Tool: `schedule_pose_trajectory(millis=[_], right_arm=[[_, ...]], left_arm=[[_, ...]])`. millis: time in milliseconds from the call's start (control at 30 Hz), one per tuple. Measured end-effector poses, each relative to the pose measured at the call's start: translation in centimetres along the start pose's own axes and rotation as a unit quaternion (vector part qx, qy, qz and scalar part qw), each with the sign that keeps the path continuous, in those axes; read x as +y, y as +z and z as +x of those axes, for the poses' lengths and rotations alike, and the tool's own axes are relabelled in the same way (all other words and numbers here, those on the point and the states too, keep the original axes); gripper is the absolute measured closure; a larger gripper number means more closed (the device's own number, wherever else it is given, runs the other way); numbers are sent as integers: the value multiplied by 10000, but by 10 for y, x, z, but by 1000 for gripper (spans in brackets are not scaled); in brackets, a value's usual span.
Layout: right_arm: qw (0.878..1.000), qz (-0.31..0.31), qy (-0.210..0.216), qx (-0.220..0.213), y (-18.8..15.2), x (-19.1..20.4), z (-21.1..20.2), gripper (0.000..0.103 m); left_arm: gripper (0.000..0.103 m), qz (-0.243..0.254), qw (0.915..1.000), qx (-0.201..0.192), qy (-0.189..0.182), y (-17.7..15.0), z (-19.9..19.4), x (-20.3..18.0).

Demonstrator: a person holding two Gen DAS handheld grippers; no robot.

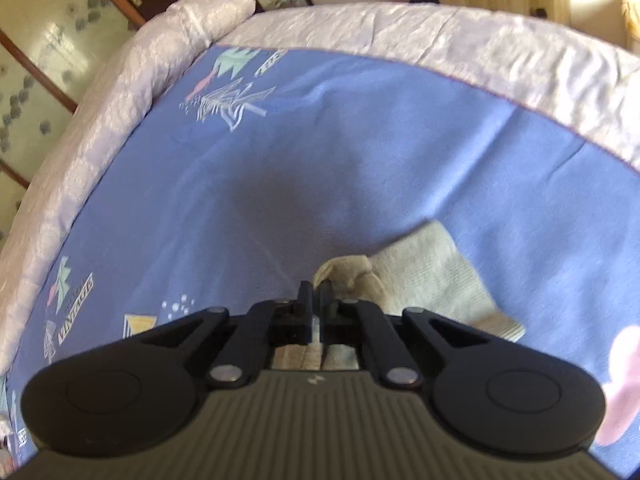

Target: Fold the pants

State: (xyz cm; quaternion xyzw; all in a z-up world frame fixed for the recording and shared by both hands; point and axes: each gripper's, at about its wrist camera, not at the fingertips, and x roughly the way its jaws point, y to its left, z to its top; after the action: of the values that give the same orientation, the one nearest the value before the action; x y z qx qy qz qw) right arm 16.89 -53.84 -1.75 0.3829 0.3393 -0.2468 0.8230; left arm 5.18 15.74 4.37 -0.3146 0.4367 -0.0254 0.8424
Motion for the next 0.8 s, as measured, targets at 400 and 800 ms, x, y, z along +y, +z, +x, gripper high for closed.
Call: schedule_pose_trajectory(millis=[400,800], right_arm=[[9703,22,1800,-1614,-10,-76,-141,98],[9868,895,1029,-878,-98,-191,-131,98]], left_arm=[[93,-1005,9931,530,-295,25,79,2],[94,-749,9969,-95,-198,30,-32,24]])
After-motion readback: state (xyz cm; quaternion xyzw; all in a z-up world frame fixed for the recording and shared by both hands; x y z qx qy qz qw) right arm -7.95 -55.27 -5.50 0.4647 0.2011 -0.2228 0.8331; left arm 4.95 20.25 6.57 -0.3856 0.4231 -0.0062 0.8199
